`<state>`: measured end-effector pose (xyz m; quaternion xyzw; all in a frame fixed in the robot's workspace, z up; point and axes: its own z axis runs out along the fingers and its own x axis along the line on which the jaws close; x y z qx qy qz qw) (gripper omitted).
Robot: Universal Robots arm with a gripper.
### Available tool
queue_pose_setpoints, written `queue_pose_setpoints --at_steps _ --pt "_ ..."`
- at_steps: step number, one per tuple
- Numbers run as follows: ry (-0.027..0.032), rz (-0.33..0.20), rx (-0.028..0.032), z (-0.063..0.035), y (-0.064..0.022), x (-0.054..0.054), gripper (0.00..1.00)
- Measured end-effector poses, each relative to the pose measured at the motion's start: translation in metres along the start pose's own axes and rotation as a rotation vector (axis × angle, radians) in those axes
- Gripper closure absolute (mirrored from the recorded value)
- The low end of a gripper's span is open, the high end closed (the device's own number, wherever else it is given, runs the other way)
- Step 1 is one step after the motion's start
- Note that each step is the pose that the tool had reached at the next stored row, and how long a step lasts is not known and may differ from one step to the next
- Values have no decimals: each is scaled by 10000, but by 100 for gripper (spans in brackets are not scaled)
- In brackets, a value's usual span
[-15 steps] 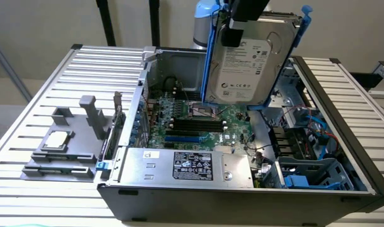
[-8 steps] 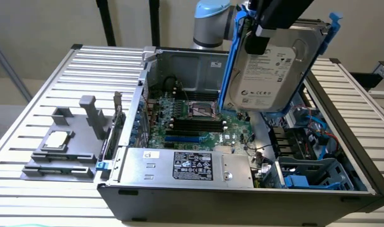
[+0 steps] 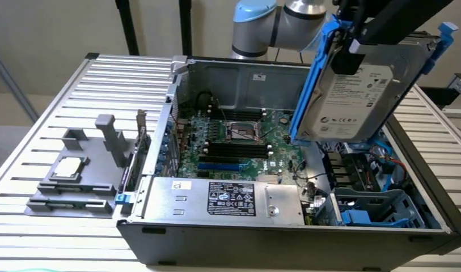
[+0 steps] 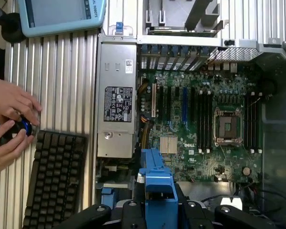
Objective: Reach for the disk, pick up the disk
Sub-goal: 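Pick up the disk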
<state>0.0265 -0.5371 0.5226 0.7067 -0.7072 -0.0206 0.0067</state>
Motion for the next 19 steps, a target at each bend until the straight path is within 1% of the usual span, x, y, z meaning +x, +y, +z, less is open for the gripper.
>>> queue_pose_setpoints --at_steps 13,16,19 --pt "0 0 0 -16 -571 207 67" --pt "0 0 0 -4 -687 262 67" --pt "-1 0 1 23 -777 331 67"
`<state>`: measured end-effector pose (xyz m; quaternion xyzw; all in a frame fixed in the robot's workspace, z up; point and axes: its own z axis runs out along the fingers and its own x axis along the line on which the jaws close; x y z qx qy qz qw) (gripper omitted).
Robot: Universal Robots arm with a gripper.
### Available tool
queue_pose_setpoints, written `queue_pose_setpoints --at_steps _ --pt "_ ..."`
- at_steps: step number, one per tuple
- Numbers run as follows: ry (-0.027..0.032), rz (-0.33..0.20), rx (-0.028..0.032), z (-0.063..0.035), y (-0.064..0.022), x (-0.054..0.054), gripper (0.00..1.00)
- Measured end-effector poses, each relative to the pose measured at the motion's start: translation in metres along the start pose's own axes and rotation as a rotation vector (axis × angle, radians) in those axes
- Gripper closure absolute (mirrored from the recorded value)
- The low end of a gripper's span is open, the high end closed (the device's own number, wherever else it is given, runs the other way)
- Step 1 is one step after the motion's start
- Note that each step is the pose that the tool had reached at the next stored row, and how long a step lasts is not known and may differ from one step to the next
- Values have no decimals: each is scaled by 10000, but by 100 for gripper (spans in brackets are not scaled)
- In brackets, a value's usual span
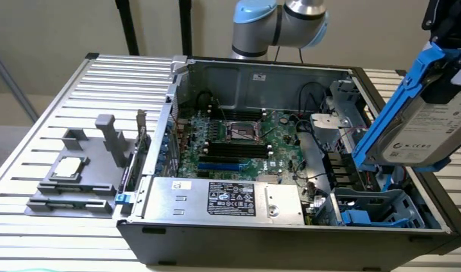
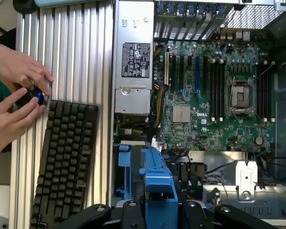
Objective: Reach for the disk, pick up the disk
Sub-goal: 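Pick up the disk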
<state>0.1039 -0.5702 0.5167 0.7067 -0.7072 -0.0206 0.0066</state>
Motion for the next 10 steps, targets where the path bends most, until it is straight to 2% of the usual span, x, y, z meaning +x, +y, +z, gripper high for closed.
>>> queue_pose_setpoints --at_steps 3,10 --pt "-1 0 1 15 -50 54 67" --pt "1 0 1 13 -50 54 67"
